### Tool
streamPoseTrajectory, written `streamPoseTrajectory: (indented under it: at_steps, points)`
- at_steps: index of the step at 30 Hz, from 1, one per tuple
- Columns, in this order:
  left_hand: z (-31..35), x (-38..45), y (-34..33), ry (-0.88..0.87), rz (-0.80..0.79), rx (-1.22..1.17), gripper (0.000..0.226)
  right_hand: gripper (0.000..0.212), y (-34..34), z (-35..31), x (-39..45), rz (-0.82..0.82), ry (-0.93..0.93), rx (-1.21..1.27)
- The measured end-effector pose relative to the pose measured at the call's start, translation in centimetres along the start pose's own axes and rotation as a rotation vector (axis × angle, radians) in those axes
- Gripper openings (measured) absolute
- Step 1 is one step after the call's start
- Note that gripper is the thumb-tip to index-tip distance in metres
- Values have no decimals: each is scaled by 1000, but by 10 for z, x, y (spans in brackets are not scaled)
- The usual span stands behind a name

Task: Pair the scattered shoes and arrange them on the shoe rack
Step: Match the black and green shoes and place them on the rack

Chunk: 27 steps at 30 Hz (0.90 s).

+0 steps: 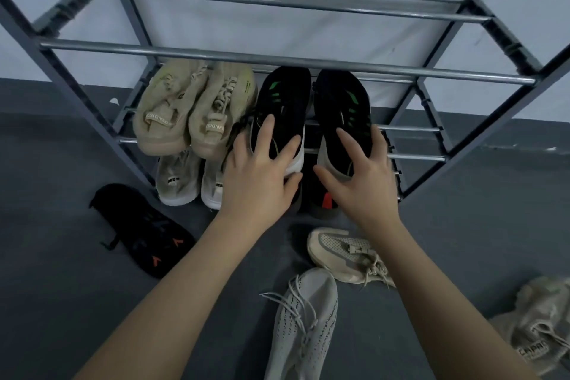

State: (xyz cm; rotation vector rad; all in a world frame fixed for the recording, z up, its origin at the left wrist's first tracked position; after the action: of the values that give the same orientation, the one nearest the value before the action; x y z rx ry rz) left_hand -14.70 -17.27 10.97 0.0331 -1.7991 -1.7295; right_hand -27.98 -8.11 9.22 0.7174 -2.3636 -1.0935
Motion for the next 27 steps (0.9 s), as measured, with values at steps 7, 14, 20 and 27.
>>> streamPoseTrajectory:
  at_steps: [7,14,20,27]
  points:
    - [3,-1,1,-9,115,-102,33,59,-9,5,-11,-26,23,109]
    - [8,2,-4,-14,235,-50,29,46,-8,7,-1,69,58,260]
    - [9,-11,-15,35,259,-118,34,44,-22,9,-6,103,111,235]
    - [3,-15,-14,52,304,-246,39,42,-20,8,-6,106,149,163]
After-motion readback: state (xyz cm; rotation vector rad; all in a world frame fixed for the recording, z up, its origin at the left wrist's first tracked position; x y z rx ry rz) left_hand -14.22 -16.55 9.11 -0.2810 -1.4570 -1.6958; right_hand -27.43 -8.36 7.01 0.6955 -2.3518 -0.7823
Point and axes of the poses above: each hand's wrist, its own x-axis towards the middle knuckle, its own y-axis out of the back of the hand, z = x × y, the point moved 10 cm from there along x, towards the middle knuckle, and after that the axes turned 10 degrees about -y, right-handed, at the moved point
